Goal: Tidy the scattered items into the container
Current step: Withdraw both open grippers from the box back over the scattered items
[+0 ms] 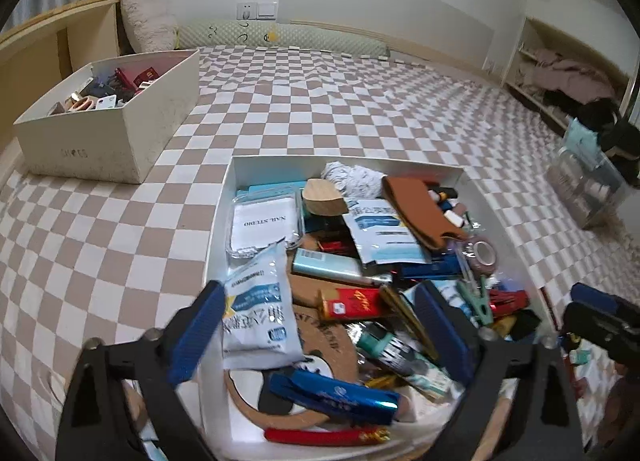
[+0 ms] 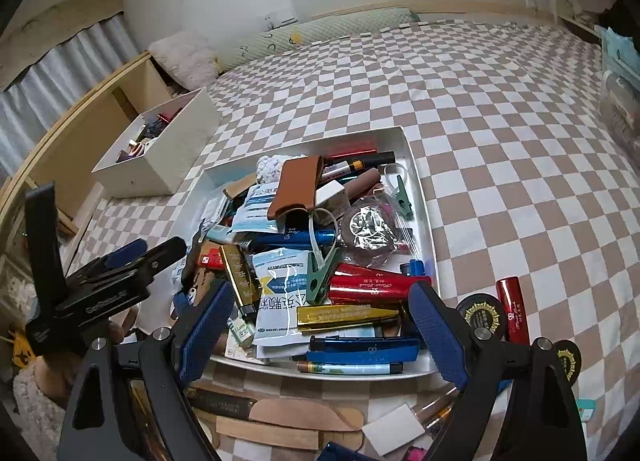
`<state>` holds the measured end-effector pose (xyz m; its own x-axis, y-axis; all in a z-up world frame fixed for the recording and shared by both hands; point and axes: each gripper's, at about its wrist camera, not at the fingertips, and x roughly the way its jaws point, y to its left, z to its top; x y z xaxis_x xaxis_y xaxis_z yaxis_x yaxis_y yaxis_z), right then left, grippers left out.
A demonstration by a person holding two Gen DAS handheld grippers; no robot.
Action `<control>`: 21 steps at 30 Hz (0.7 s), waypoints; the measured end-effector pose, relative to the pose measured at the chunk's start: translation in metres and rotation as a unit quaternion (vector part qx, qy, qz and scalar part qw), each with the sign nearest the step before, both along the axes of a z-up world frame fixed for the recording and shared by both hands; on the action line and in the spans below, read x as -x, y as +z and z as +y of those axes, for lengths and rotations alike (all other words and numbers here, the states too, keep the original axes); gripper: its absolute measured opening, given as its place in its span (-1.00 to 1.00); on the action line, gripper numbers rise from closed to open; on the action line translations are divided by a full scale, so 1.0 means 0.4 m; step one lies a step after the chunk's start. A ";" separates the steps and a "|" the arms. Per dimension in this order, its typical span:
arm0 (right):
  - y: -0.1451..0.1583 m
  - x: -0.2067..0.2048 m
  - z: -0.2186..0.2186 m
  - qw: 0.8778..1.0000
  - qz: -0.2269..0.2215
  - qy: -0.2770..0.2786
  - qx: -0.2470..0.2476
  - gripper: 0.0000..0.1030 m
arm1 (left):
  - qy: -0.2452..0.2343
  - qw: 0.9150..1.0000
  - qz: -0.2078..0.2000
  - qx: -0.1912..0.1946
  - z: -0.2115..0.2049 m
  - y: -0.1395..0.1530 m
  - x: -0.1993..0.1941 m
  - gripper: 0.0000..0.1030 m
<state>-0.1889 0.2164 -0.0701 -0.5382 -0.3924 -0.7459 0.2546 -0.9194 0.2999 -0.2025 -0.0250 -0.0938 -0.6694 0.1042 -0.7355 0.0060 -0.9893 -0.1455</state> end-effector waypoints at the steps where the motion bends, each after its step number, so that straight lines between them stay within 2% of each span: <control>1: 0.003 -0.004 0.000 1.000 0.002 0.000 -0.002 0.73 | 0.001 1.000 0.003 -0.001 0.003 0.006 -0.008 1.00; 5: 0.011 -0.022 -0.003 1.000 0.015 0.001 -0.012 0.76 | 0.002 1.000 0.010 -0.003 0.014 0.028 -0.040 1.00; 7: 0.016 -0.036 -0.007 0.999 0.038 0.001 -0.026 1.00 | 0.000 1.000 0.014 -0.007 0.017 0.040 -0.058 1.00; 10: 0.024 -0.051 -0.016 0.997 0.062 0.003 -0.045 1.00 | -0.001 1.000 0.020 -0.007 0.025 0.054 -0.082 1.00; 21: 0.049 -0.102 -0.003 0.997 0.070 0.001 -0.046 1.00 | 0.009 0.999 0.036 0.012 0.037 0.095 -0.163 1.00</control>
<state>-0.1481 0.2151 -0.0505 -0.6379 -0.3273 -0.6971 0.2904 -0.9406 0.1759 -0.1373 -0.0101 -0.0557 -0.7221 0.0758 -0.6876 0.0132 -0.9923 -0.1233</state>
